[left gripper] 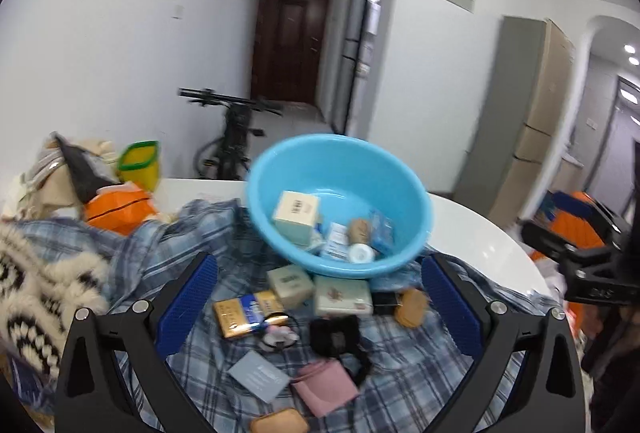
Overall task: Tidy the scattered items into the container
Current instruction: 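Lower the left tool toward the black fuzzy hair tie on the shirt, then close the left tool on the black fuzzy hair tie and lift it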
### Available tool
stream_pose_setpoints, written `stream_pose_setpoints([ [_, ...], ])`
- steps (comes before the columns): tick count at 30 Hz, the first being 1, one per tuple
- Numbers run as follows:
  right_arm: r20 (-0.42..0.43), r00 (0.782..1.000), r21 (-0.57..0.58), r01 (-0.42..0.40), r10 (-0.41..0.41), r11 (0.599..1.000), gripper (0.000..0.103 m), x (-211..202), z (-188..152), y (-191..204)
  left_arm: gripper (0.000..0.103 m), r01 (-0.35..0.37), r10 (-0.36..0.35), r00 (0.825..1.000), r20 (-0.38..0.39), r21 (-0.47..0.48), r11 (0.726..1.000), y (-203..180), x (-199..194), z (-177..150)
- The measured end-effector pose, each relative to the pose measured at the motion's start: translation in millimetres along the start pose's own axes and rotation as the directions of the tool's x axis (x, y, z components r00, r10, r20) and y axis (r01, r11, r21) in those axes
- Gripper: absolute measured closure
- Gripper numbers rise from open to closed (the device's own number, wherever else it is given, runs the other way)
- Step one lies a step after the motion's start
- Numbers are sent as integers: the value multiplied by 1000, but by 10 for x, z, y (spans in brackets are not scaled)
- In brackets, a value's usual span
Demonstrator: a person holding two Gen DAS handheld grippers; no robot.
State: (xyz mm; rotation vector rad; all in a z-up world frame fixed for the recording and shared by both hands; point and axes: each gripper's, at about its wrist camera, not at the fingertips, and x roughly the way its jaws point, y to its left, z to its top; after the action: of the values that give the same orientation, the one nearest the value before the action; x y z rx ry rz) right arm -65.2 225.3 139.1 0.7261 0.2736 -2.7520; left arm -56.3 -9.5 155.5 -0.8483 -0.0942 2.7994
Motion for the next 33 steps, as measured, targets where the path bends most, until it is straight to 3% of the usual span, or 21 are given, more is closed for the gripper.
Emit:
stream_pose_setpoints([
  [3, -73, 996, -49, -46, 42, 998, 0, 144, 175, 79, 0, -40, 43, 998, -34, 77, 996, -92, 116, 108],
  [7, -139, 988, -31, -77, 72, 997, 0, 299, 238, 64, 0, -69, 82, 991, -104, 124, 990, -116, 323, 109],
  [11, -162, 984, -16, -73, 70, 997, 0, 402, 180, 11, 0, -15, 37, 983, -178, 126, 992, -77, 479, -44],
  [15, -198, 978, -19, -63, 58, 998, 0, 508, 72, -2, 0, -3, 40, 960, -276, 132, 991, -53, 736, -144],
  [17, -207, 977, -46, -51, 41, 998, 0, 552, 25, 24, 0, 42, 1, 932, -361, 111, 993, -33, 941, -194],
  [20, -275, 956, -28, -112, 100, 993, 0, 668, -42, 29, 0, 74, -12, 892, -453, 119, 990, -47, 1227, -308],
  [23, -331, 934, 11, -138, 133, 990, 0, 779, -119, -10, 0, 97, -5, 828, -561, 134, 986, -70, 1544, -470],
  [27, -362, 926, 8, -114, 110, 993, 0, 892, -216, -88, 1, 120, -26, 727, -686, 89, 989, -68, 1955, -742],
  [29, -363, 928, 10, -85, 83, 996, 0, 936, -265, -136, 1, 117, -67, 706, -705, 23, 993, -34, 2078, -808],
  [33, -340, 940, -22, -28, 19, 999, 0, 952, -346, -155, 1, 94, -86, 689, -719, -28, 995, -43, 2226, -893],
])
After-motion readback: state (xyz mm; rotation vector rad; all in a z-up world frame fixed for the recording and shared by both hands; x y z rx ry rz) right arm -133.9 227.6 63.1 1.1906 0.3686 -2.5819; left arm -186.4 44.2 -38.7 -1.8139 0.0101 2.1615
